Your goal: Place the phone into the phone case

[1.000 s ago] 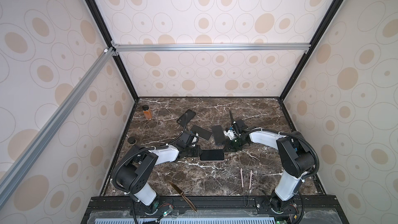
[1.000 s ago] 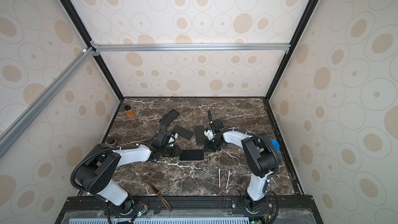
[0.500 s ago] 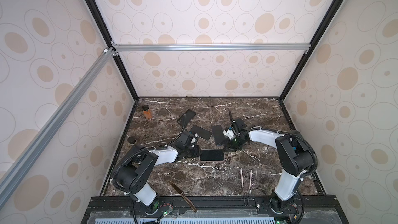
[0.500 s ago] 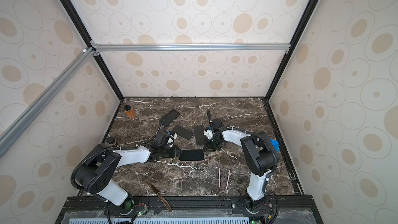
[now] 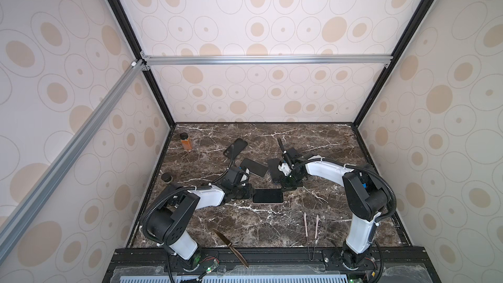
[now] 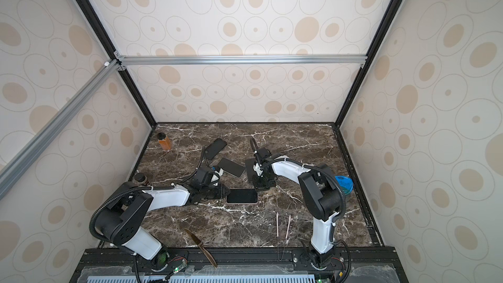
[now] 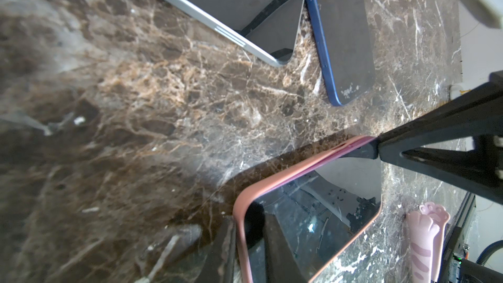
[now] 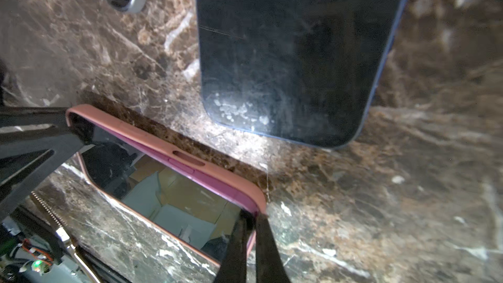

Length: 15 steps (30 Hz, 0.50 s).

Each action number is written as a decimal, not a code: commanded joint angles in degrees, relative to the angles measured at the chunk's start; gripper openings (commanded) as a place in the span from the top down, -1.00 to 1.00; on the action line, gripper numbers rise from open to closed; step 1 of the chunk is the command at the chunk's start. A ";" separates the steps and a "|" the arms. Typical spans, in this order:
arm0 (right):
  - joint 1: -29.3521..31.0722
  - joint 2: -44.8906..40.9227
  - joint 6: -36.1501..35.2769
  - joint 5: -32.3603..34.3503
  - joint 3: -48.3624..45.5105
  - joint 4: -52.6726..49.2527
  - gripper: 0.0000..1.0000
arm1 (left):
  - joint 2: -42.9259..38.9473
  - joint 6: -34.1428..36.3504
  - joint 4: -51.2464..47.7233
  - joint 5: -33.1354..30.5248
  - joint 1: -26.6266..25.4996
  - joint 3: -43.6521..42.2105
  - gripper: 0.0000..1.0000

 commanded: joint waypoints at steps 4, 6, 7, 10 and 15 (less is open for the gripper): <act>4.35 10.14 2.10 6.72 -3.00 4.76 0.83 | -0.76 -0.65 -0.44 1.74 -0.37 -1.05 0.61; 4.81 10.79 2.47 6.88 -2.93 5.02 0.83 | -0.97 -0.86 -0.11 1.76 -0.24 -1.33 0.61; 5.05 11.20 2.65 6.79 -2.85 5.26 0.83 | -1.02 -0.91 0.02 1.77 -0.34 -1.42 0.61; 5.70 12.52 2.81 6.18 -2.32 5.73 0.83 | -1.06 -1.05 0.32 1.86 -0.25 -1.68 0.61; 6.29 14.51 2.74 3.65 -1.49 7.29 0.83 | -1.46 -1.15 0.47 1.88 -0.30 -2.21 0.61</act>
